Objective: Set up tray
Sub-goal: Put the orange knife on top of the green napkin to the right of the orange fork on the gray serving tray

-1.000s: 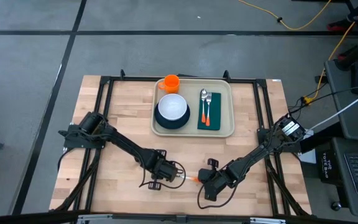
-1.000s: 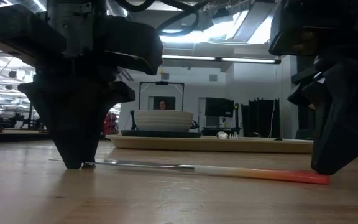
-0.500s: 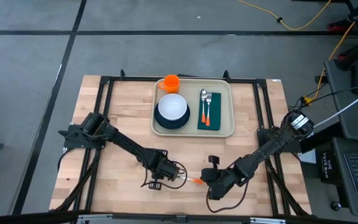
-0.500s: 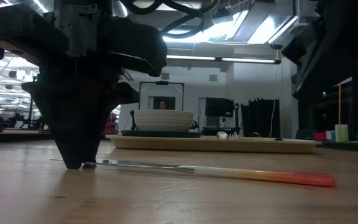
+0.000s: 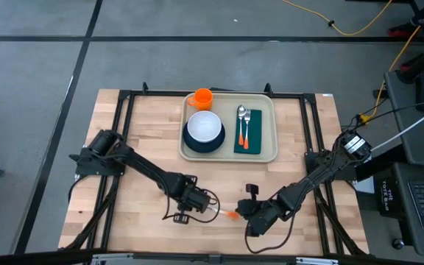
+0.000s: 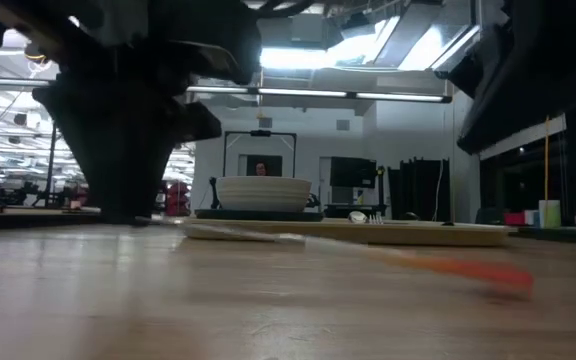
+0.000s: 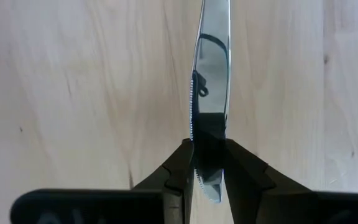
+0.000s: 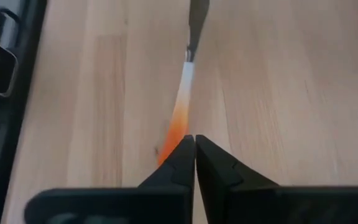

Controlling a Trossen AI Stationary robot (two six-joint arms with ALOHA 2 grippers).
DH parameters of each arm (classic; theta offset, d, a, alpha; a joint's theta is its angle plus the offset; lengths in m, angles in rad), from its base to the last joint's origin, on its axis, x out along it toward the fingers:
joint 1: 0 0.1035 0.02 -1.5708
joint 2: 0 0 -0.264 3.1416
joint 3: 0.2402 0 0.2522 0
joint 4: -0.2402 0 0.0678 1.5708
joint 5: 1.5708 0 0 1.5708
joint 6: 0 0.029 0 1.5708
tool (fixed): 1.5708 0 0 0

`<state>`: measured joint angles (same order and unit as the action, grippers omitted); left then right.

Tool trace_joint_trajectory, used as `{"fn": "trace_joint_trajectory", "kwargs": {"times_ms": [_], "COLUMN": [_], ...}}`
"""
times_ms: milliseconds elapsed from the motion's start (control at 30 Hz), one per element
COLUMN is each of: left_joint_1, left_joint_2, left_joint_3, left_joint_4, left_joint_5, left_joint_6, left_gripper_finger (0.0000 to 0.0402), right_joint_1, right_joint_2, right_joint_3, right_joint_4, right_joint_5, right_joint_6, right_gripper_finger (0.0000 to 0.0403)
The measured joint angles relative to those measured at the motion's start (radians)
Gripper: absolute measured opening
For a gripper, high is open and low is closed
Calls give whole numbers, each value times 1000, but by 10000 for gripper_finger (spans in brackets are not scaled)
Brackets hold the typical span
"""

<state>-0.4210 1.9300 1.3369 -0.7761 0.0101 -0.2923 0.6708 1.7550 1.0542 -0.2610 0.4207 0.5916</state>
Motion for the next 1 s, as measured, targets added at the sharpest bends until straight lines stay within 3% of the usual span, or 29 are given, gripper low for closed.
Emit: {"fn": "trace_joint_trajectory", "kwargs": {"times_ms": [300, 733, 1000], "left_joint_1": [11, 18, 30], "left_joint_2": [-11, -13, -13], "left_joint_3": [1, 3, 5], "left_joint_4": [-13, -14, -17], "left_joint_5": [0, 1, 10], "left_joint_6": [-8, -1, 0], "left_gripper_finger": [58, 58, 58], "right_joint_1": [-1, -85, -129], "right_joint_2": [-1, 2, 21], "right_joint_3": [1, 2, 3], "right_joint_4": [129, 188, 206], "right_joint_5": [6, -103, -152], "right_joint_6": [-148, -182, -185], "right_gripper_finger": [23, 104, 119]}}
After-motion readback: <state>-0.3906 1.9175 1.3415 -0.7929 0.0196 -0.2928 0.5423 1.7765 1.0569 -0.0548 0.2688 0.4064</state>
